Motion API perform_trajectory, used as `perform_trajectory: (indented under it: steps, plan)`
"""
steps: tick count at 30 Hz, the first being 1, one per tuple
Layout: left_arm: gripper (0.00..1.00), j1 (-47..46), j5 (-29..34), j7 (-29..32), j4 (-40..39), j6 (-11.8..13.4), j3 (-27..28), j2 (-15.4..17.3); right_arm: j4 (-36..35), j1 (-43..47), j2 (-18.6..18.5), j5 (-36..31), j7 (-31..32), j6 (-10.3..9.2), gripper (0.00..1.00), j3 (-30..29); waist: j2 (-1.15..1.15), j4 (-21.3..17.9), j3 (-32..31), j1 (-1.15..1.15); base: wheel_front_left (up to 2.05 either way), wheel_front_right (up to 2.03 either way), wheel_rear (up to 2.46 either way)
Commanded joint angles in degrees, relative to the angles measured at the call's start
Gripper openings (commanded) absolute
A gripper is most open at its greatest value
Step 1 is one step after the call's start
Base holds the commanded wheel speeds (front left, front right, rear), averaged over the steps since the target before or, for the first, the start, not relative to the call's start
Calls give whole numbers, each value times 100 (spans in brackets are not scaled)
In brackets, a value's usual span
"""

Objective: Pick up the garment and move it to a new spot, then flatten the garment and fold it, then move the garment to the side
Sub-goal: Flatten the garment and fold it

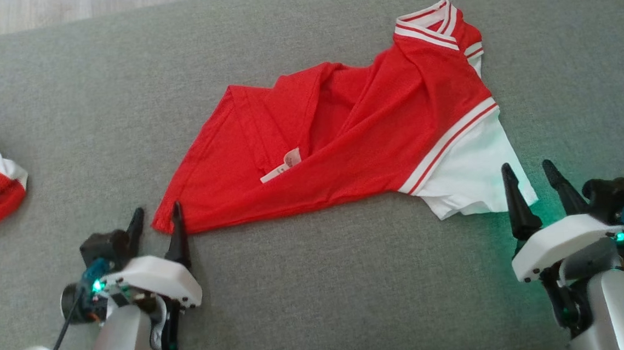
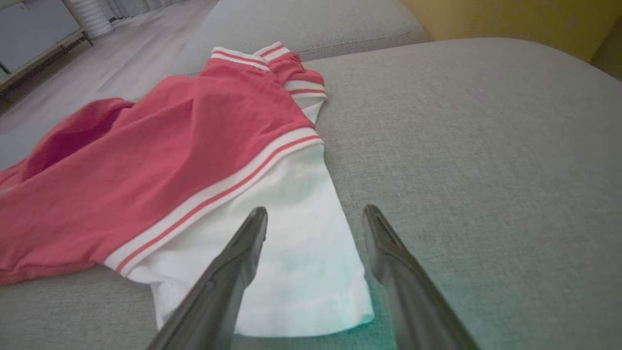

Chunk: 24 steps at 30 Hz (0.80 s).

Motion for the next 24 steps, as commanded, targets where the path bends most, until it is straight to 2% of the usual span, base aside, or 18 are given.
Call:
perform_trajectory:
  steps: [1, 4, 5, 10, 15, 19, 24]
  plan:
    - [100, -29, -41, 104, 131, 12, 88, 44, -164, -173, -35, -38, -95, -4, 100, 78, 0, -20, 16, -1, 0, 0, 0]
    - [100, 11, -34, 186, 327, -74, -70, 6, -151, -131, -35, -74, -94, -4, 100, 13, 0, -9, 2, -1, 0, 0, 0]
    - [0, 35, -38, 217, 379, -107, -135, -12, -141, -112, -35, -87, -84, -4, 100, -12, 0, 7, -12, -1, 0, 0, 0]
    - [0, 170, -69, 211, 506, -180, -353, -83, -85, 13, -34, -104, 74, -4, 100, -215, 0, 110, -64, -1, 0, 0, 0]
    - [0, 194, -136, -80, 484, -88, -327, -113, 116, -46, -34, -82, 228, -4, 100, -377, 0, 191, -44, -1, 0, 0, 0]
    - [0, 142, -201, -145, 508, -81, -324, -125, 456, -210, -34, -194, 328, -4, 100, -534, 0, 247, 26, -1, 0, 0, 0]
    - [0, 89, -274, -231, 527, -93, -356, -144, 1026, -369, -34, -302, 684, -4, 100, -334, 0, 318, 91, -1, 0, 0, 0]
